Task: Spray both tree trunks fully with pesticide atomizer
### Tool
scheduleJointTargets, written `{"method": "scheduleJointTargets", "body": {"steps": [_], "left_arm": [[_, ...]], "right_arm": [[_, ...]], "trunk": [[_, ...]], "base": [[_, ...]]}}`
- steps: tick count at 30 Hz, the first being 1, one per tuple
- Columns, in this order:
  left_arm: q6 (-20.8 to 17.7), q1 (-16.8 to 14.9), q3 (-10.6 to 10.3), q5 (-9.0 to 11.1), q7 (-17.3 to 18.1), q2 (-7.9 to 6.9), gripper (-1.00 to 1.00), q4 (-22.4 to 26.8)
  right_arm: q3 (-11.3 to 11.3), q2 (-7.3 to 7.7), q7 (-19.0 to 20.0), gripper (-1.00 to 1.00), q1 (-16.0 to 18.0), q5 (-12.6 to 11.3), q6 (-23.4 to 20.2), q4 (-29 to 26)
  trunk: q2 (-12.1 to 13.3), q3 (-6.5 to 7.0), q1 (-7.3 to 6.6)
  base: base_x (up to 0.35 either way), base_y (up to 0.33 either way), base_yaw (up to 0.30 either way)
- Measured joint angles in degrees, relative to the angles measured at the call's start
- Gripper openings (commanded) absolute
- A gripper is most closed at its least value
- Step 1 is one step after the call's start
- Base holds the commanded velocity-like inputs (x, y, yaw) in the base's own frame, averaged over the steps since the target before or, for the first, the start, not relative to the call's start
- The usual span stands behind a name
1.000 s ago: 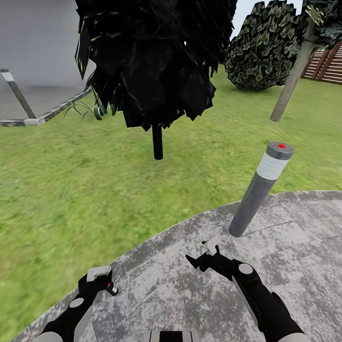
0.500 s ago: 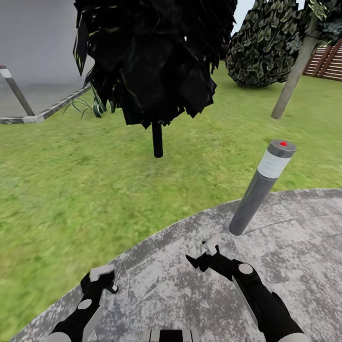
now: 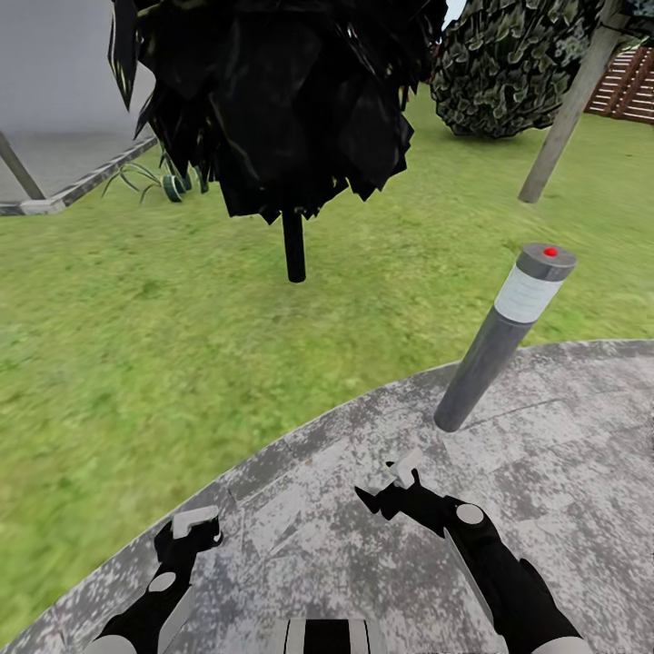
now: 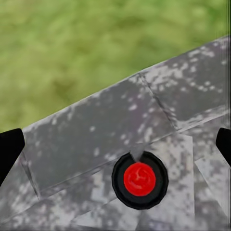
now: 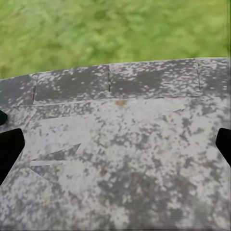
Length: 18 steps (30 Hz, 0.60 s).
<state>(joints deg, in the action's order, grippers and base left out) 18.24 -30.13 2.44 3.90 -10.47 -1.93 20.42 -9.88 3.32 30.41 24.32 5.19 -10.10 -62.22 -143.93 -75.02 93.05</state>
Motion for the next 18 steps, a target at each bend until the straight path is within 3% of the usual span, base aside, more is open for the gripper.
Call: {"method": "scheduleJointTargets", "body": {"steps": [18], "left_arm": [[0.0, 0.01, 0.0, 0.08, 0.0, -0.09, 1.0, 0.01]], "right_arm": [[-0.03, 0.0, 0.0, 1.0, 0.01, 0.0, -0.01, 0.0]], "trunk": [[0.0, -0.06, 0.0]], "base": [[0.0, 0.0, -0.067]]}}
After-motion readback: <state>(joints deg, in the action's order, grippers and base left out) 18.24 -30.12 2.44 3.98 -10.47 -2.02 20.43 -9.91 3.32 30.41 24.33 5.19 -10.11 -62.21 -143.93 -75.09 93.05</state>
